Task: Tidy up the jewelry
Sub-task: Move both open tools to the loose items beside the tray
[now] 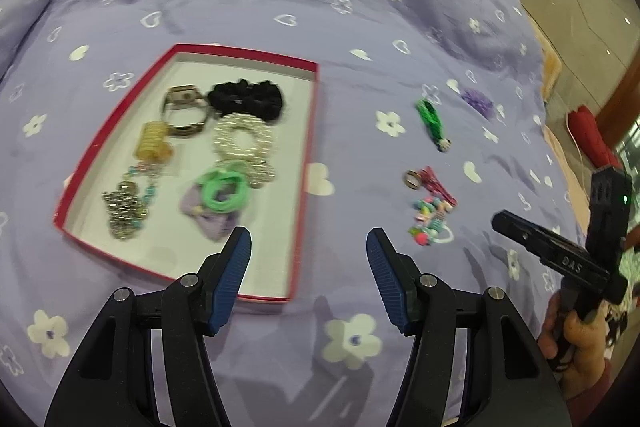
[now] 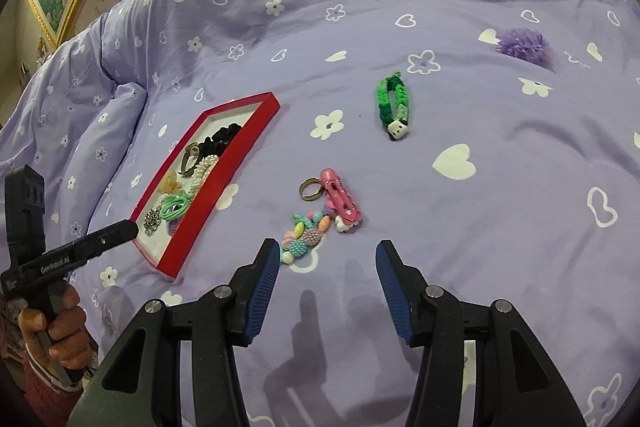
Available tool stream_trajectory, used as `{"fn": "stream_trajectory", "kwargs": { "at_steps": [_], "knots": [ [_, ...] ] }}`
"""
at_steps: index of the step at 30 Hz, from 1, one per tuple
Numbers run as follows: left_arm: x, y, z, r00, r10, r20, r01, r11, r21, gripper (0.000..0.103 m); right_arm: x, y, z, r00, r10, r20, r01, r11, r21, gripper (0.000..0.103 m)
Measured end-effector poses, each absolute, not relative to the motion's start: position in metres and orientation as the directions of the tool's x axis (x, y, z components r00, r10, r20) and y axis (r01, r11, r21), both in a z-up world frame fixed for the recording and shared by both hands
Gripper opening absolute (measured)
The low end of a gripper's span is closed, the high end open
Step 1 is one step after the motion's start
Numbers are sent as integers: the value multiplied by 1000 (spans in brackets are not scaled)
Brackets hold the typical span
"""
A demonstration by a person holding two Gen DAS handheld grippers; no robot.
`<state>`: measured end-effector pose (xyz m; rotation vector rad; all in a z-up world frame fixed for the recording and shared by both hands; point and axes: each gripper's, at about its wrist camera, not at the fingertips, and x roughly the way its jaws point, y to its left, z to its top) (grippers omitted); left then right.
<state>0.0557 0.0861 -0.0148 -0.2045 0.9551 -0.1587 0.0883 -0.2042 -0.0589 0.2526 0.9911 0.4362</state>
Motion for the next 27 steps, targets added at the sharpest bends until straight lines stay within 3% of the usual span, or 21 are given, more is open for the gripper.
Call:
{"fn": "stream_trajectory", "kwargs": {
  "at_steps": [18, 27],
  "knots": [
    [91, -14, -42, 458, -339, -822, 265, 935, -238, 60, 153, -223, -68, 490, 449, -747, -190, 892, 411, 52],
    [118, -48, -74, 408, -322, -854, 303, 930, -206, 60, 206, -223, -86, 497, 430, -754, -152, 898, 412, 52]
  ]
}}
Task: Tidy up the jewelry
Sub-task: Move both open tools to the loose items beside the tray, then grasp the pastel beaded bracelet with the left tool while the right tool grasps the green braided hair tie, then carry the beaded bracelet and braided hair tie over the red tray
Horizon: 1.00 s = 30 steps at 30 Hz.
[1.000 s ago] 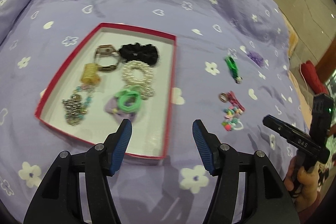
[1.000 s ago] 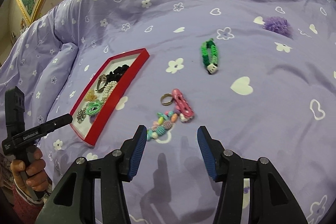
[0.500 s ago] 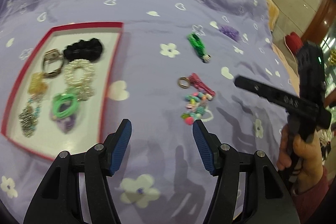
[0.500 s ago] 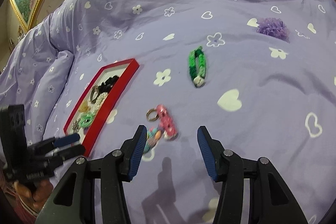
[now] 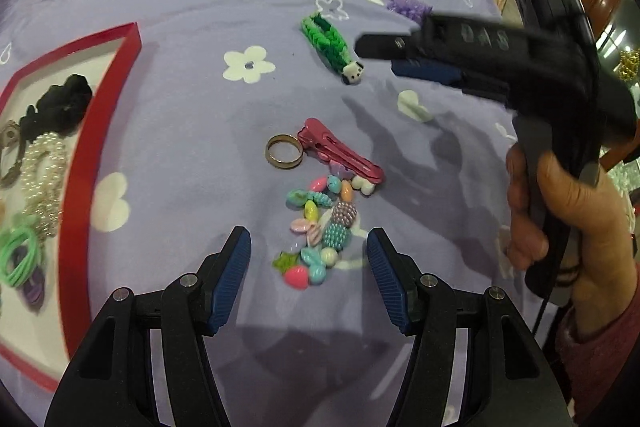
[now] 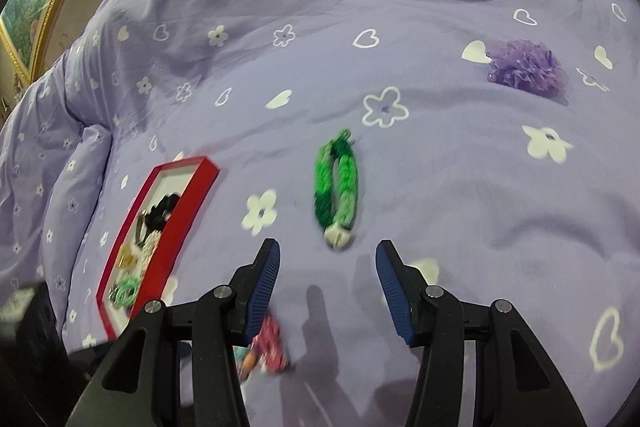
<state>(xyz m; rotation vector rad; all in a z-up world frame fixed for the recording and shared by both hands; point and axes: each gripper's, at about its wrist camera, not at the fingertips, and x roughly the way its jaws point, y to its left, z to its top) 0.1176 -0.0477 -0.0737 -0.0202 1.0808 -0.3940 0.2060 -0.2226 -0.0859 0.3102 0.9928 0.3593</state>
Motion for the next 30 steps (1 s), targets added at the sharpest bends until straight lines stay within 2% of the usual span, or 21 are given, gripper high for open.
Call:
{"fn": "stream_trajectory", "kwargs": {
  "at_steps": [1, 2, 3, 4, 5, 7, 9, 10, 11, 13, 14, 30],
  "knots": [
    [119, -50, -75, 415, -317, -853, 306, 931, -197, 59, 211, -221, -88, 494, 428, -756, -152, 899, 410, 52],
    [119, -51, -75, 422, -313, -851, 309, 932, -190, 52, 217, -219, -91, 490, 425, -761, -153, 902, 404, 52],
    [119, -52, -75, 429, -312, -847, 313, 932, -184, 44, 221, -217, -94, 487, 420, -766, -154, 905, 398, 52],
    [119, -52, -76, 430, -316, -846, 320, 929, -184, 26, 226, -215, -97, 483, 413, -772, -155, 908, 388, 52],
    [119, -53, -76, 427, -323, -845, 326, 926, -189, 24, 232, -211, -103, 474, 398, -785, -152, 916, 372, 52],
    [119, -51, -76, 433, -334, -838, 332, 923, -196, 23, 237, -207, -110, 465, 385, -797, -150, 922, 358, 50],
    [117, -49, -76, 436, -344, -832, 337, 919, -204, 19, 239, -203, -112, 480, 350, -805, -151, 936, 316, 41],
    [116, -48, -75, 437, -349, -829, 337, 918, -209, 19, 239, -201, -112, 480, 347, -806, -154, 937, 312, 24],
    [115, -46, -74, 439, -354, -826, 336, 917, -215, 18, 238, -202, -112, 479, 352, -804, -152, 936, 319, 20],
    [112, -43, -70, 449, -362, -817, 336, 916, -220, 17, 234, -202, -109, 480, 362, -799, -156, 932, 328, 20],
    [111, -42, -68, 456, -364, -812, 336, 915, -222, 10, 231, -203, -107, 481, 368, -796, -159, 929, 333, 19],
    [79, 1, -36, 532, -364, -764, 282, 927, -246, 10, 133, -210, -62, 486, 514, -707, -223, 855, 468, 19]
  ]
}}
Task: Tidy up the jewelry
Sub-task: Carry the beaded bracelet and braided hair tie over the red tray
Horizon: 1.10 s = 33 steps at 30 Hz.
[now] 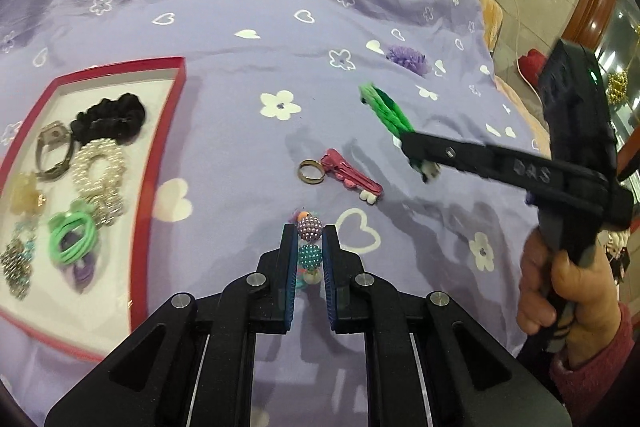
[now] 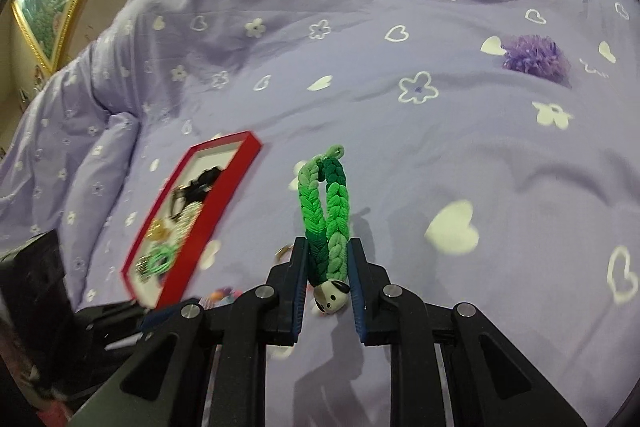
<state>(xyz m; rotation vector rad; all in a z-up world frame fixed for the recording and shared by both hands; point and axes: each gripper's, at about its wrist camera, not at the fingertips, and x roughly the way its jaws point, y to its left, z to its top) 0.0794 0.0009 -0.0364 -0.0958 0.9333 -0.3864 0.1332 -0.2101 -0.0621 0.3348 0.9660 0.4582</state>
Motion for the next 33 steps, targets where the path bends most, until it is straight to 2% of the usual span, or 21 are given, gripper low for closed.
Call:
{"fn": "stream_trajectory", "kwargs": {
  "at_steps": [14, 33],
  "knots": [
    [56, 36, -8, 602, -341, -721, 222, 940, -260, 10, 82, -183, -44, 445, 587, -676, -306, 809, 502, 19],
    [37, 103, 22, 690, -263, -674, 107, 959, -264, 10, 75, -114, -33, 362, 660, -658, -437, 744, 506, 19]
  ]
}}
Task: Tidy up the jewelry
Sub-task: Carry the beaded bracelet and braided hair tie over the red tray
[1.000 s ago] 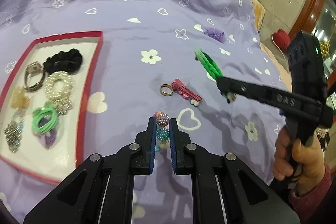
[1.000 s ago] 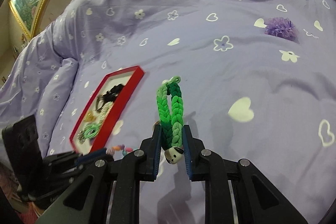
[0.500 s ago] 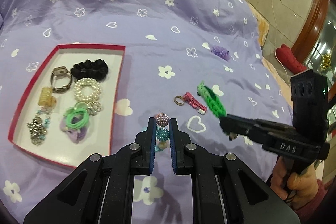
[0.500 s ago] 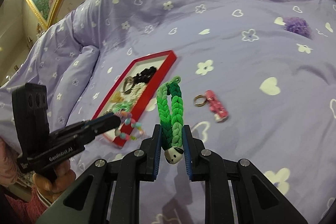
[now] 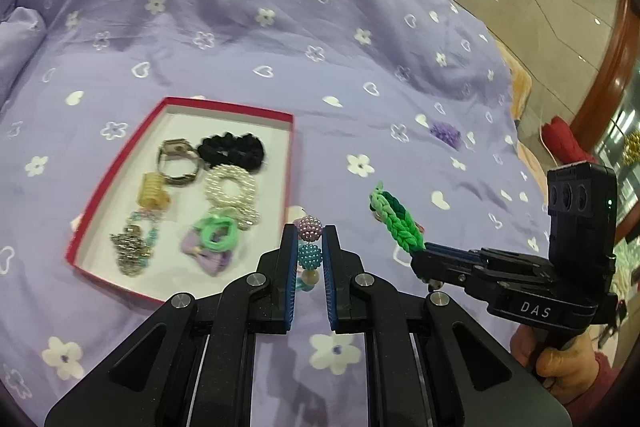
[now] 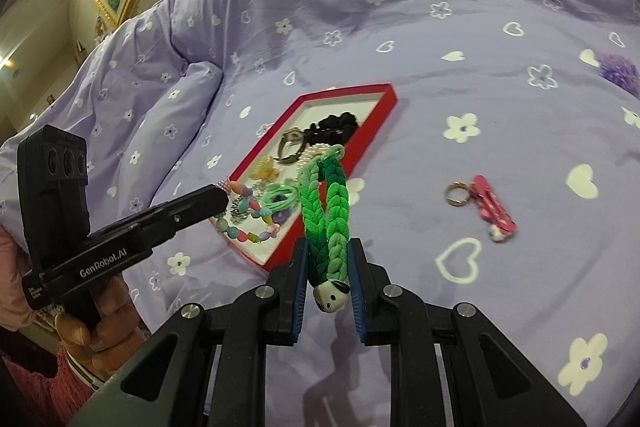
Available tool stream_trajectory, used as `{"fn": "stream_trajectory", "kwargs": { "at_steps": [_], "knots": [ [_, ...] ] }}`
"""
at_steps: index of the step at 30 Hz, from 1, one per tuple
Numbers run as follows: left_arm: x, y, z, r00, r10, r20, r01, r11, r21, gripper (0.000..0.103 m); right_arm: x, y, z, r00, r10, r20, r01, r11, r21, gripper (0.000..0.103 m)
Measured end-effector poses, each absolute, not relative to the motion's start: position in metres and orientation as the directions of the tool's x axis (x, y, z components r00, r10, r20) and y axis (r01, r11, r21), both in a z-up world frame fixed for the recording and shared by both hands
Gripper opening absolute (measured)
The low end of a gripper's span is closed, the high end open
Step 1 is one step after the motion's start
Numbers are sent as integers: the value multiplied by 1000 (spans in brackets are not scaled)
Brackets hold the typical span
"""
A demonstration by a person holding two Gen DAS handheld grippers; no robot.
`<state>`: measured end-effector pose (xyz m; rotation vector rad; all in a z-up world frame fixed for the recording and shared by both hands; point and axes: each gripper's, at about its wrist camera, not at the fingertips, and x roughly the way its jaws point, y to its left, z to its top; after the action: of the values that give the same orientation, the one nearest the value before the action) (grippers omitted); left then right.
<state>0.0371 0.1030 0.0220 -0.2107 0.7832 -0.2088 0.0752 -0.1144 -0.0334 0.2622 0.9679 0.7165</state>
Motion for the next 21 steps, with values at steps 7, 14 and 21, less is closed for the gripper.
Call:
{"fn": "stream_trajectory", "kwargs": {
  "at_steps": [7, 14, 21],
  "knots": [
    [33, 135, 28, 717, -219, -662, 49, 963, -265, 10, 81, -87, -29, 332, 684, -650, -480, 715, 508, 19],
    [34, 165, 28, 731, -175, -659, -13, 963, -270, 10, 90, -58, -26, 307, 703, -642, -510, 691, 512, 19],
    [40, 187, 21, 732, -141, -667, -57, 963, -265, 10, 103, -27, -30, 282, 694, -662, -533, 687, 494, 19]
  ]
}}
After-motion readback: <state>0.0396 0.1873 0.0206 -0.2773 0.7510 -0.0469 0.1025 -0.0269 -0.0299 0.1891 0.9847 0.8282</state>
